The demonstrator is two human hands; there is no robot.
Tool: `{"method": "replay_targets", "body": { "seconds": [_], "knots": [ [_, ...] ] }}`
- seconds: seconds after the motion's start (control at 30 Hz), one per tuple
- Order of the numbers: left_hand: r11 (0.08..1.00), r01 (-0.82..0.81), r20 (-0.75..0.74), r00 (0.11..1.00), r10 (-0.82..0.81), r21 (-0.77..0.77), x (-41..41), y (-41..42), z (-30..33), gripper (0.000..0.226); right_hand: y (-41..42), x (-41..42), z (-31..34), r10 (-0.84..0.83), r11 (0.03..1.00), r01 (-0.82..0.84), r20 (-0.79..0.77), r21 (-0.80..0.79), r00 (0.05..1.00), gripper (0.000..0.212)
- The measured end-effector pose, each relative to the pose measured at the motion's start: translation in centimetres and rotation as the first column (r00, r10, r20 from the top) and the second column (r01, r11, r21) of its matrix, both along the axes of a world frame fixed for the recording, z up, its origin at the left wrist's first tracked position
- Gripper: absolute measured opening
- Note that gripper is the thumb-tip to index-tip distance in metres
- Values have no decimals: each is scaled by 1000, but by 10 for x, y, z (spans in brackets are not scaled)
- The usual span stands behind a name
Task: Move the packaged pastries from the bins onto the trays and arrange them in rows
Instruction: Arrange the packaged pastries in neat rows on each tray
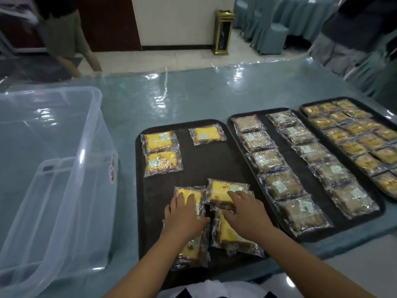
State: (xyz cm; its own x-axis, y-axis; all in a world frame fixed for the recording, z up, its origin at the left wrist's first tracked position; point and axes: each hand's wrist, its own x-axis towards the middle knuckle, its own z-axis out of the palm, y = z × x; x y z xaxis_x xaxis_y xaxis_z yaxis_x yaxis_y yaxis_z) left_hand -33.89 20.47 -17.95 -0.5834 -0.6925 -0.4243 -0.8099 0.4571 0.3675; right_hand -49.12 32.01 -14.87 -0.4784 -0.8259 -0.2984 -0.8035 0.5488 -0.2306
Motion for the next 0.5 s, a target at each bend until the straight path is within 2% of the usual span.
{"method": "replay_targets", "body": {
  "seconds": [0.2, 0.33, 0.43, 0.5],
  "knots": [
    [999, 20, 60, 998, -22, 30, 11, -11, -5, 71, -13, 2, -23, 44, 992, -46, 25, 117, 999, 73],
    [994, -75, 68, 994, 81, -82, 15, -13, 1, 69, -22, -22, -32, 94, 990, -95, 13, 103, 995, 74],
    [988, -156, 56, 986, 155, 13, 12, -8, 2, 66, -29, -42, -42, 176, 979, -173, -16, 108, 984, 74],
    [982, -190, 84, 978, 188, 13, 9, -4, 1, 68, -35, -51, -49, 217, 970, -216, 3, 115, 976, 75]
  ]
}}
